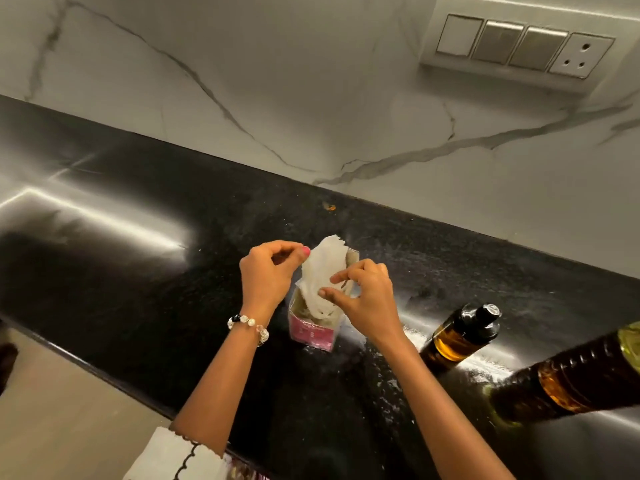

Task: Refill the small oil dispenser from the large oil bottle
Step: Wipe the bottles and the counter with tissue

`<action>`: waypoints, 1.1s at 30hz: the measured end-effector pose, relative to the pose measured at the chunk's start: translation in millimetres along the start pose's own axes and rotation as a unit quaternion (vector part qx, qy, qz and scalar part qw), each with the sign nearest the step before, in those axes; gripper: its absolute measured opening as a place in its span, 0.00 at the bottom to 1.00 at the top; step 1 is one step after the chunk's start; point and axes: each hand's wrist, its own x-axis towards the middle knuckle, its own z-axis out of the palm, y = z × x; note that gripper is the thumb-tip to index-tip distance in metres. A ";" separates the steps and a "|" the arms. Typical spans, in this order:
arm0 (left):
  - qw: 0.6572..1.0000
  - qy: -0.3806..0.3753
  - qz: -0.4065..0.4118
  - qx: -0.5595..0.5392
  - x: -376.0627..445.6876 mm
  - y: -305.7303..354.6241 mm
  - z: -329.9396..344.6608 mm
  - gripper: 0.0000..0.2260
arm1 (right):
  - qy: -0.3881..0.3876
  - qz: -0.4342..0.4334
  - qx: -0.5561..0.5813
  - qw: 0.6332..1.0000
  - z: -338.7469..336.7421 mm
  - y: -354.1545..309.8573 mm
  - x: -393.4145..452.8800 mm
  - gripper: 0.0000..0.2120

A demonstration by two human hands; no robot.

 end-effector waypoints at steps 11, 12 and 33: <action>0.995 -0.100 -0.018 -0.014 21.8 5.4 2.2 0.09 | 0.091 0.027 -0.027 0.995 14.7 -17.5 14.7 0.24; 0.993 -0.112 -0.016 -0.018 22.3 7.7 2.0 0.09 | 0.093 0.027 -0.046 0.994 16.0 -18.2 15.6 0.24; 0.990 -0.129 -0.002 0.049 17.1 15.0 7.2 0.06 | 0.018 0.169 0.401 0.900 -9.3 -4.6 7.9 0.03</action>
